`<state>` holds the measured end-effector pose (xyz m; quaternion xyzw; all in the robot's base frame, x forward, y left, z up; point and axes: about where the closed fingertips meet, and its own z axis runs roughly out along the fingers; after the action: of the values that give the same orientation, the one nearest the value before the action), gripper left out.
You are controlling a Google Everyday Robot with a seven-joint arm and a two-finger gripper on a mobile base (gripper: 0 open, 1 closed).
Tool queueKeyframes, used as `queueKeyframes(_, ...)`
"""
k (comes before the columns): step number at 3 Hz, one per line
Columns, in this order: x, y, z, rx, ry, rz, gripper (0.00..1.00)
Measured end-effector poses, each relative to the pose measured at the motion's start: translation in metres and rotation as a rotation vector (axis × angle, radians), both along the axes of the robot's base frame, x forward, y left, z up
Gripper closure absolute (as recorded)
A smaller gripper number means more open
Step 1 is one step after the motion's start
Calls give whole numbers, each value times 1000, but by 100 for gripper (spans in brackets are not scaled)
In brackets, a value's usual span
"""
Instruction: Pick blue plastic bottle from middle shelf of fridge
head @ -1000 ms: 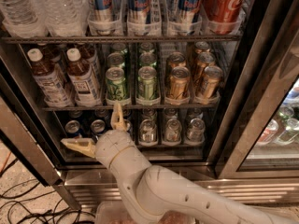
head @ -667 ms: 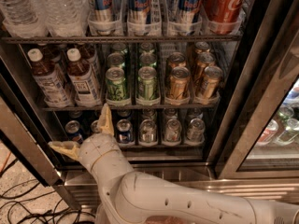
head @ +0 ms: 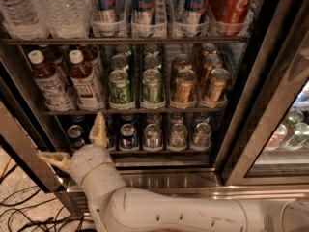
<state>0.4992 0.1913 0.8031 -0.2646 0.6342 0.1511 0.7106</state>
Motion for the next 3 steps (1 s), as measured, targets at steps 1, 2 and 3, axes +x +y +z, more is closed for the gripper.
queueKeyframes(1, -2, 27, 3, 17, 26, 43, 0)
queueKeyframes(2, 10, 41, 11, 52, 77, 108, 0)
queueKeyframes(3, 25, 35, 34, 27, 60, 206, 0)
